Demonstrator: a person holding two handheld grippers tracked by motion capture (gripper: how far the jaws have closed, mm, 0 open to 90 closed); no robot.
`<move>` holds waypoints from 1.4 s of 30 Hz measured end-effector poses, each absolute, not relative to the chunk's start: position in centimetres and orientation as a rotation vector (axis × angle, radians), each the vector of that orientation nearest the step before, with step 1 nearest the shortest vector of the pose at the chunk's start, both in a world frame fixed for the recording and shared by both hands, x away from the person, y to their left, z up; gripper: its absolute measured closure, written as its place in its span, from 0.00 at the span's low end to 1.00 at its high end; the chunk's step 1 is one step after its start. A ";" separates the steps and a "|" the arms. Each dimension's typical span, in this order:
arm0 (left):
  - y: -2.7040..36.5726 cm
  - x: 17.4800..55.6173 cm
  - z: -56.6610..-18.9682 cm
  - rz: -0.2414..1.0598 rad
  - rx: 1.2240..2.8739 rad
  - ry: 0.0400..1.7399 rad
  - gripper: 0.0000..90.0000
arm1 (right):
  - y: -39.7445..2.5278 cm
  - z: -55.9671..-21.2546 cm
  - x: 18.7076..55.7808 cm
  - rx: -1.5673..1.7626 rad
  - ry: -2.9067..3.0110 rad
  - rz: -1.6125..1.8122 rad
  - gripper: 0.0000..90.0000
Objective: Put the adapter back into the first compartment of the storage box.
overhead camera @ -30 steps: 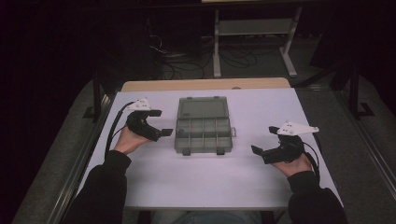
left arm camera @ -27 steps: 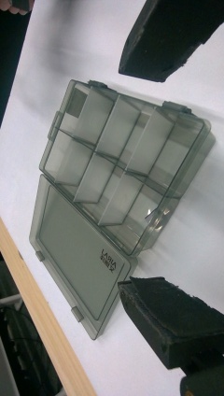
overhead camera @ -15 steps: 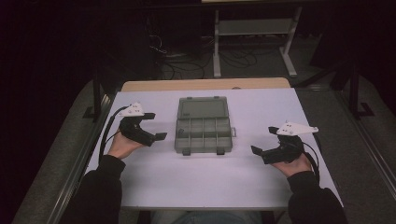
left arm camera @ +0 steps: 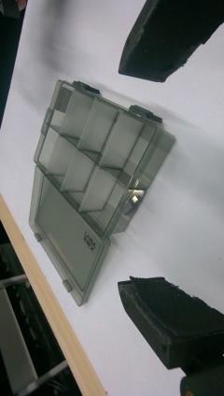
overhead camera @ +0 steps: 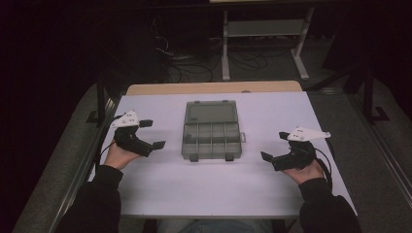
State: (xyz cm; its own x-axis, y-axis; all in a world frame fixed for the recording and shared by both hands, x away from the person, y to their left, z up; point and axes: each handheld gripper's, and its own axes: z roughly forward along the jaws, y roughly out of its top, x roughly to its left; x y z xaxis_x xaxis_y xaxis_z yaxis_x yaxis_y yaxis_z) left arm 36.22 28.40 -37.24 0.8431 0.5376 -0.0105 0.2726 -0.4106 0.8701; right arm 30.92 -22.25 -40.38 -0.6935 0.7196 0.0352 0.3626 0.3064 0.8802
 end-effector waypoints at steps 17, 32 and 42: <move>31.1 34.9 -37.5 0.376 1.962 0.624 0.00 | -22.2 -40.4 30.9 0.969 2.215 1.344 0.00; 34.8 33.8 -38.5 0.428 1.856 0.710 0.00 | -22.2 -40.4 30.9 0.972 2.218 1.341 0.00; 37.2 32.4 -39.3 0.446 1.769 0.772 0.00 | -22.3 -40.3 30.9 0.978 2.212 1.356 0.00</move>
